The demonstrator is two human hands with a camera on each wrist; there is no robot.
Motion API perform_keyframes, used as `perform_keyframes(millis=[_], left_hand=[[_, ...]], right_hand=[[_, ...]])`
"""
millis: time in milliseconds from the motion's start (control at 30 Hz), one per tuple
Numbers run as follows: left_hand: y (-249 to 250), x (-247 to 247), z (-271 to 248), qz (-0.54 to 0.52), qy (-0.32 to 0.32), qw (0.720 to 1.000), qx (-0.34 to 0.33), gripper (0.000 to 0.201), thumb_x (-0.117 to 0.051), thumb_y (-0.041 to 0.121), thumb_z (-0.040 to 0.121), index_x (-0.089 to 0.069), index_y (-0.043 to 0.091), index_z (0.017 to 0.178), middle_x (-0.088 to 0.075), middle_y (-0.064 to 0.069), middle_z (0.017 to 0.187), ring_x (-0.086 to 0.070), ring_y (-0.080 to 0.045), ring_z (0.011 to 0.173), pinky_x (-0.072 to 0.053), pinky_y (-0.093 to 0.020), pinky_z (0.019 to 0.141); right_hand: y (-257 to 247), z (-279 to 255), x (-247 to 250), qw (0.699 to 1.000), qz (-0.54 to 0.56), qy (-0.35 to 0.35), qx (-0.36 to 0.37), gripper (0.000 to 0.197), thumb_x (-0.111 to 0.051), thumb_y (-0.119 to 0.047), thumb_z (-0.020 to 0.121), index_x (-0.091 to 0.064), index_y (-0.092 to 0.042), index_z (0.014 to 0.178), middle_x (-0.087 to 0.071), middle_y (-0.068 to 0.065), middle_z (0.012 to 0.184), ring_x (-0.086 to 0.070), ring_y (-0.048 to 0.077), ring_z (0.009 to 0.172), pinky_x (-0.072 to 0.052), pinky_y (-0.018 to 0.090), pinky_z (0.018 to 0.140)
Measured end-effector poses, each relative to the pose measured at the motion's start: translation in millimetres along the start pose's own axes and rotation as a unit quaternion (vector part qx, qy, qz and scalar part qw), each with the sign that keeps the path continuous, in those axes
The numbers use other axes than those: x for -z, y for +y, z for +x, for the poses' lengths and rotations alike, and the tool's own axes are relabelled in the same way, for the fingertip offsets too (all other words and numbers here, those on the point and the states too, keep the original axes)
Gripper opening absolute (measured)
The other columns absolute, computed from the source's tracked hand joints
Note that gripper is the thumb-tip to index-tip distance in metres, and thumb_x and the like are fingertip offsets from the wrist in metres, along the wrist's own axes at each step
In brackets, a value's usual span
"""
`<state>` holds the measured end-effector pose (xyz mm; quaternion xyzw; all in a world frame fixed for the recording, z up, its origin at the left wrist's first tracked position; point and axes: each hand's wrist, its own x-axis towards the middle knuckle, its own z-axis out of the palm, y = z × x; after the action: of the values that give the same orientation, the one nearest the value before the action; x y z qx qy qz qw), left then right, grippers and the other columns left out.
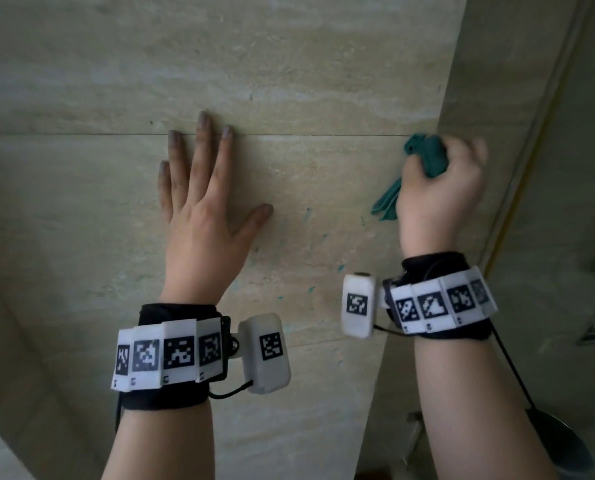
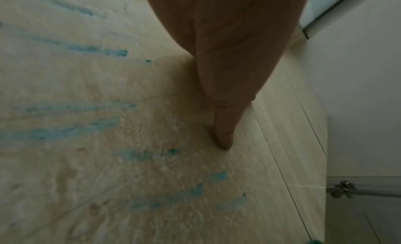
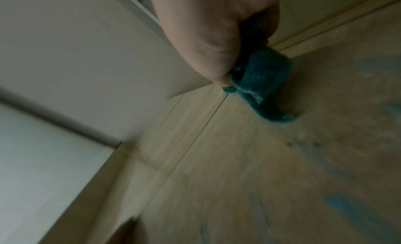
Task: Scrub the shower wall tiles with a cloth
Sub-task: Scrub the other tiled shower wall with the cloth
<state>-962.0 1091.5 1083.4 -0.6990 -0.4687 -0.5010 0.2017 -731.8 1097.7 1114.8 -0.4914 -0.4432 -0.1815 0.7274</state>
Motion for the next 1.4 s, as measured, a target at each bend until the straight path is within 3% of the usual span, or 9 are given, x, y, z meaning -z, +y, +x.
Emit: perform_keyframes(millis=[100,300,567,700,833,967,1067,1267,1400], left_hand=[[1.9,-1.8,0.6,-0.005,0.008,1.000,0.001,0.087,-0.064,0.041,0.088,-0.012,0.018,0.154,-0.003,-0.004,0.162,0.007,-0.030,0.146,0.018,-0.023,0.112],[-1.5,0.7,-1.2,-0.037,0.021,0.999,-0.005,0.082,-0.065,0.031,0.088,-0.017,0.015,0.153,-0.007,-0.007,0.161,0.005,-0.029,0.146,0.014,-0.022,0.114],[-10.1,9.7,-6.5,-0.063,0.056,0.994,0.070,0.080,-0.060,0.034,0.092,-0.014,0.012,0.153,-0.002,-0.015,0.160,0.009,-0.039,0.145,0.013,-0.031,0.114],[-8.1,7.9,-6.5,-0.068,0.050,0.994,0.075,0.079,-0.058,0.033,0.093,-0.011,0.014,0.153,0.002,-0.014,0.161,0.011,-0.038,0.145,0.016,-0.029,0.112],[-12.8,7.1,-7.7,-0.061,0.041,0.995,0.068,0.080,-0.058,0.036,0.093,-0.009,0.016,0.154,0.003,-0.012,0.161,0.012,-0.035,0.145,0.019,-0.025,0.111],[-15.7,6.5,-8.7,-0.049,0.035,0.997,0.057,0.082,-0.059,0.038,0.092,-0.010,0.016,0.154,0.001,-0.013,0.161,0.010,-0.035,0.145,0.018,-0.024,0.112],[-13.8,7.1,-10.0,-0.043,0.031,0.997,0.059,0.082,-0.059,0.037,0.092,-0.010,0.014,0.153,-0.001,-0.014,0.161,0.009,-0.037,0.145,0.016,-0.028,0.113],[-15.9,6.4,-16.0,-0.026,0.016,0.998,0.062,0.080,-0.057,0.039,0.093,-0.010,0.016,0.154,-0.001,-0.011,0.161,0.009,-0.033,0.146,0.014,-0.031,0.114],[-18.0,7.3,-21.5,-0.019,0.008,0.998,0.058,0.077,-0.055,0.039,0.094,-0.012,0.016,0.154,-0.003,-0.010,0.161,0.007,-0.033,0.146,0.011,-0.033,0.115]], right_hand=[[-9.5,-12.8,-5.8,0.997,0.031,-0.027,0.064,0.021,-0.061,-0.006,0.074,-0.068,0.004,0.092,-0.061,0.022,0.101,-0.056,0.017,0.083,-0.036,0.010,0.075],[-28.4,-40.3,-15.8,0.986,0.068,-0.100,0.113,0.020,-0.062,-0.007,0.074,-0.066,0.002,0.092,-0.061,0.017,0.095,-0.055,0.016,0.088,-0.036,0.005,0.080],[-45.5,-82.2,-18.0,0.958,0.060,-0.218,0.176,0.017,-0.067,-0.004,0.075,-0.068,0.000,0.091,-0.063,0.013,0.093,-0.062,0.025,0.078,-0.051,0.032,0.067],[-37.8,-46.8,-13.7,0.982,0.042,-0.128,0.130,0.018,-0.064,-0.006,0.076,-0.068,0.002,0.092,-0.063,0.016,0.095,-0.062,0.026,0.085,-0.041,0.016,0.077],[-37.5,-50.6,-21.0,0.987,0.043,-0.089,0.126,0.023,-0.057,-0.013,0.077,-0.067,0.002,0.092,-0.062,0.018,0.095,-0.061,0.028,0.086,-0.042,0.019,0.078],[-30.4,-117.1,-22.2,0.955,0.060,-0.221,0.186,0.027,-0.055,-0.017,0.080,-0.066,0.003,0.095,-0.062,0.016,0.096,-0.061,0.025,0.081,-0.049,0.026,0.071],[-24.1,-127.6,-18.0,0.934,0.050,-0.291,0.203,0.030,-0.053,-0.021,0.081,-0.067,0.001,0.097,-0.063,0.013,0.099,-0.063,0.026,0.079,-0.054,0.032,0.064],[-24.5,-69.4,-20.2,0.984,0.066,-0.097,0.132,0.018,-0.059,-0.008,0.076,-0.065,0.004,0.088,-0.061,0.021,0.090,-0.052,0.017,0.084,-0.037,0.012,0.078],[-22.0,-107.9,-24.6,0.973,0.082,-0.153,0.156,0.020,-0.060,-0.008,0.077,-0.064,0.006,0.090,-0.060,0.022,0.093,-0.053,0.020,0.086,-0.042,0.019,0.079]])
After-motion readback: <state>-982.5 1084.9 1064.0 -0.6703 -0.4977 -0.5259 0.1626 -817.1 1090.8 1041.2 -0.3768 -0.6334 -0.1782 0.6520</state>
